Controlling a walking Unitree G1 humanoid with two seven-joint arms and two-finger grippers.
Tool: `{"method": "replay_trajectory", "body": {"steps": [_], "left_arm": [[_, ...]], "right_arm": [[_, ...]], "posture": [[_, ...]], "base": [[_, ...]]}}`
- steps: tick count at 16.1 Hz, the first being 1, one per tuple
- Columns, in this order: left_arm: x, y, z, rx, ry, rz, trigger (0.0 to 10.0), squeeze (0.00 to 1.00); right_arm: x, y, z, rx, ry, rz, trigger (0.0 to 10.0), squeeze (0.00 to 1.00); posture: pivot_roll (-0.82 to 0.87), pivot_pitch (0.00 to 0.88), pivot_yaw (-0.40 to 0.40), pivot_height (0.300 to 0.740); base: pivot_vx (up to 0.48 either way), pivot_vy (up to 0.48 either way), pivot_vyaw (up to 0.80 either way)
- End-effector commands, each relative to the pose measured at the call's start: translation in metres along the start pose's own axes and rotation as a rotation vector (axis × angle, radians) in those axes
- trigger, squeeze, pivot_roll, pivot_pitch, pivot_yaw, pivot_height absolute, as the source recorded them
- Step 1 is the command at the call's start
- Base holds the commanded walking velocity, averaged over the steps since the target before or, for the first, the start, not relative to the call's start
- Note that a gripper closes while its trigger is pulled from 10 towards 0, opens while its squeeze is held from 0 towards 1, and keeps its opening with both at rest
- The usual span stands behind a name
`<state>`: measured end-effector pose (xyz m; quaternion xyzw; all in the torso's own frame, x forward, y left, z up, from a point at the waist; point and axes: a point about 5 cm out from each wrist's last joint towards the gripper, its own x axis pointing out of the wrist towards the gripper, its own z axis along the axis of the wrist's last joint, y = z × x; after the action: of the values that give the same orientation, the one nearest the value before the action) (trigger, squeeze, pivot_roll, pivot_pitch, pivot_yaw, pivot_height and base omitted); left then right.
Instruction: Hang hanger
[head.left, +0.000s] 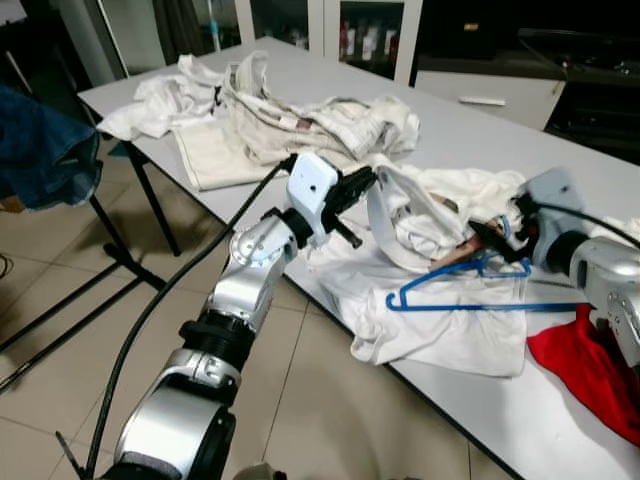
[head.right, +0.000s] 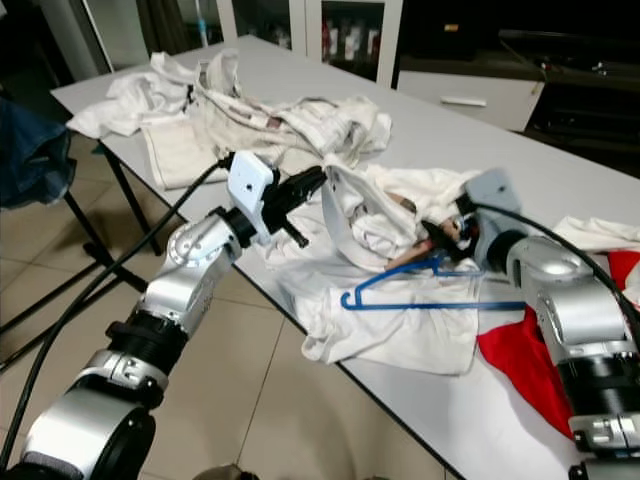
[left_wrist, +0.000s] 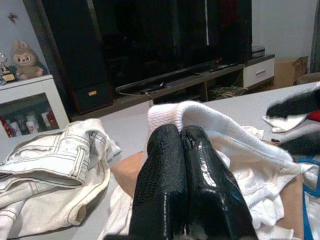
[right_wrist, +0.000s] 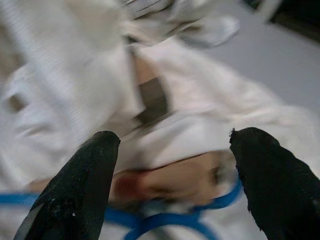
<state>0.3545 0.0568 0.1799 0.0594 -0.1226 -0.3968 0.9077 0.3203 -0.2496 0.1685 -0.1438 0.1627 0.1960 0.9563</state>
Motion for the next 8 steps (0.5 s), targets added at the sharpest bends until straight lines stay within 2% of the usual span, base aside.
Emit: {"method": "replay_trajectory", "body": {"steps": [1,3,8], "left_arm": [[0.000,0.002,0.002,0.016,0.000,0.002,10.0,0.00],[-0.001,0.002,0.002,0.017,0.002,0.001,10.0,0.00],[-0.002,0.003,0.002,0.021,0.005,0.003,10.0,0.00]], "right_arm": [[0.002,0.003,0.002,0.014,-0.004,0.063,10.0,0.00],[0.004,0.001,-0.005,0.036,0.024,0.099,10.0,0.00],[0.008,-0.021,-0.021,0.062,0.143,0.040,10.0,0.00]], "posture": [[-0.03,0.000,0.037,0.723],[-0.03,0.000,0.038,0.723],[-0.02,0.000,0.038,0.723]], "base": [[0.000,0.000,0.00],[0.000,0.000,0.00],[0.000,0.000,0.00]]}}
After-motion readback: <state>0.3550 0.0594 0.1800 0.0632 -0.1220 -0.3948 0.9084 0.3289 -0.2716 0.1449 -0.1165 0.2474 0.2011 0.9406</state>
